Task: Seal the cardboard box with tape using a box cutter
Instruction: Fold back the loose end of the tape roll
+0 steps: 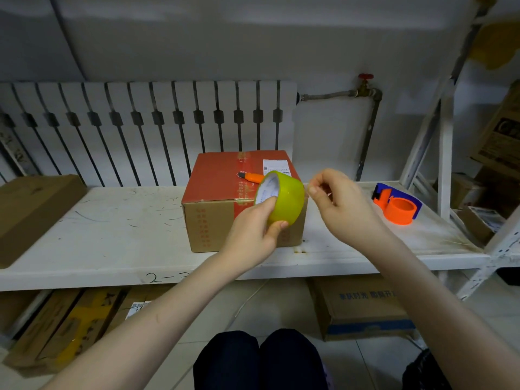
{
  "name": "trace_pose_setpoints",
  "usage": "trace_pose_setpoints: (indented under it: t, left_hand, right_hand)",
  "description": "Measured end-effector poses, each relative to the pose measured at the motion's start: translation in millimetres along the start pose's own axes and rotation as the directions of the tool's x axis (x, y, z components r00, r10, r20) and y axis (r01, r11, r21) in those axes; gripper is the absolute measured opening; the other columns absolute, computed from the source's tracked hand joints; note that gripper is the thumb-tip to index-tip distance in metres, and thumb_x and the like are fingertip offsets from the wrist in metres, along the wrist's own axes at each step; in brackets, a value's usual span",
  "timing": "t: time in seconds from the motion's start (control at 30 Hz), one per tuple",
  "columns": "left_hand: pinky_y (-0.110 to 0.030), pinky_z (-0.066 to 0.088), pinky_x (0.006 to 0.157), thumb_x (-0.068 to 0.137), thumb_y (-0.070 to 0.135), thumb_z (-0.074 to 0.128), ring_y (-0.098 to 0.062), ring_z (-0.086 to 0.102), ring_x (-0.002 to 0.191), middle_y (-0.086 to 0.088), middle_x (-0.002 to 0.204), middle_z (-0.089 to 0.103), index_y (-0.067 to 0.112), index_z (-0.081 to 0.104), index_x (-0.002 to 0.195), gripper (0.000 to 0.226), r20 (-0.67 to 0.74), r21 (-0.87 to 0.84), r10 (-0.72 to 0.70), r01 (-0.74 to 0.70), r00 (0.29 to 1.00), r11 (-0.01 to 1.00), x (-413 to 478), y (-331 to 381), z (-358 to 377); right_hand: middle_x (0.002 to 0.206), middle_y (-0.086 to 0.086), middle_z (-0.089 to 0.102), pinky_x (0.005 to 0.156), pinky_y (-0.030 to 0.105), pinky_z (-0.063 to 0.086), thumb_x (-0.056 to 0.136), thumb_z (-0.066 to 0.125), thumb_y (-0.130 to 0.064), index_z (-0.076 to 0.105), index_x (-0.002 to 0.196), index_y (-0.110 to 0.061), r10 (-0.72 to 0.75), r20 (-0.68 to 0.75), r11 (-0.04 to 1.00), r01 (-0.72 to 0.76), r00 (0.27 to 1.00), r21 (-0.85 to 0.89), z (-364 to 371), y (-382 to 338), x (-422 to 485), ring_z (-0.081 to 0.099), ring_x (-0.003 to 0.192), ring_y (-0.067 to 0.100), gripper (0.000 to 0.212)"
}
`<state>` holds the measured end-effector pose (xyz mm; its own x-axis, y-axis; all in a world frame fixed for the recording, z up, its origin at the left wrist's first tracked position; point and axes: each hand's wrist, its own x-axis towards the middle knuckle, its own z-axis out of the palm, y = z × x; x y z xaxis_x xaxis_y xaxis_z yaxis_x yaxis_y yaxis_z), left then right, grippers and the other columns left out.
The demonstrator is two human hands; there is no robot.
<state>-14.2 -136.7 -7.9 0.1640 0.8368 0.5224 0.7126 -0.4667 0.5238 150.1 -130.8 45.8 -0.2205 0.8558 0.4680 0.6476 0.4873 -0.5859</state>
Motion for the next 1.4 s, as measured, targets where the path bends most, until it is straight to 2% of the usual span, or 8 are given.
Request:
trace_pose_setpoints:
  t: [0.13,0.4,0.5,0.67,0.83,1.0,1.13,1.4]
  left_hand:
    - [-0.052,0.047,0.061,0.082,0.036,0.050,-0.029,0.056,0.069,-0.012,0.078,0.063,0.008,0.054,0.093,0.030,0.006,0.011,-0.030,0.030,1.000,0.999,-1,4,-1]
    - [-0.051,0.048,0.061,0.085,0.031,0.055,-0.028,0.057,0.069,-0.011,0.080,0.064,0.009,0.055,0.094,0.024,0.032,-0.032,-0.064,0.065,0.997,0.997,2,7,1]
    - [-0.048,0.050,0.065,0.084,0.031,0.056,-0.028,0.060,0.074,-0.012,0.086,0.066,0.009,0.057,0.104,0.030,0.053,-0.077,-0.092,0.096,0.994,0.992,3,11,2]
    - [-0.046,0.050,0.084,0.077,0.039,0.049,-0.026,0.062,0.095,-0.009,0.107,0.067,0.008,0.054,0.125,0.057,0.071,-0.178,-0.183,0.193,0.981,0.965,14,10,-3]
    - [-0.038,0.050,0.073,0.088,0.016,0.062,-0.018,0.060,0.076,-0.004,0.088,0.067,0.010,0.062,0.101,0.014,0.082,-0.305,-0.200,0.216,0.976,0.927,17,10,-5]
    - [-0.038,0.053,0.077,0.089,0.012,0.061,-0.015,0.063,0.081,-0.006,0.093,0.069,0.011,0.063,0.110,0.021,0.105,-0.490,-0.267,0.284,0.958,0.824,19,18,-1]
    - [-0.047,0.053,0.087,0.088,0.009,0.061,-0.028,0.065,0.097,-0.015,0.116,0.065,0.004,0.061,0.112,0.024,0.078,-0.531,-0.277,0.275,0.958,0.801,22,22,1]
    - [-0.035,0.050,0.077,0.085,0.001,0.062,-0.013,0.060,0.079,0.003,0.089,0.065,0.011,0.063,0.104,0.021,-0.036,-0.490,-0.188,0.146,0.982,0.859,19,23,3]
  right_hand:
    - [0.089,0.001,0.058,0.069,0.034,0.050,0.094,0.048,-0.014,0.053,0.091,-0.010,-0.193,-0.069,0.981,0.192,0.979,-0.013,7,4,-3,0.055,0.081,0.016,0.007]
    - [0.072,-0.011,0.056,0.062,0.033,0.053,0.079,0.070,-0.017,0.056,0.082,-0.011,-0.148,-0.229,0.988,0.154,0.962,0.007,12,6,-4,0.059,0.069,0.011,0.016]
    - [0.072,-0.001,0.063,0.058,0.042,0.053,0.081,0.066,-0.012,0.059,0.079,-0.008,-0.311,-0.267,0.949,0.284,0.912,-0.136,12,5,-5,0.060,0.067,0.020,0.008]
    - [0.069,0.009,0.064,0.049,0.037,0.049,0.076,0.061,-0.004,0.059,0.074,-0.006,-0.551,-0.148,0.811,0.486,0.821,-0.326,17,0,-15,0.060,0.063,0.027,0.004]
    - [0.078,0.002,0.065,0.061,0.044,0.053,0.083,0.066,-0.017,0.055,0.085,-0.012,-0.326,-0.216,0.944,0.305,0.920,-0.125,7,-3,-7,0.061,0.073,0.020,0.012]
    - [0.073,-0.008,0.060,0.065,0.028,0.051,0.083,0.067,-0.020,0.040,0.097,-0.022,-0.152,-0.167,0.980,0.171,0.974,0.104,6,-6,-4,0.058,0.069,0.011,0.031]
    - [0.074,0.004,0.063,0.065,0.026,0.051,0.085,0.064,-0.013,0.040,0.103,-0.017,-0.019,-0.083,0.940,0.046,0.996,0.338,5,-7,0,0.059,0.070,0.019,0.030]
    - [0.077,0.001,0.060,0.070,0.029,0.052,0.090,0.058,-0.012,0.039,0.100,-0.013,0.060,0.037,0.899,-0.070,0.998,0.432,-3,-5,12,0.059,0.072,0.015,0.022]
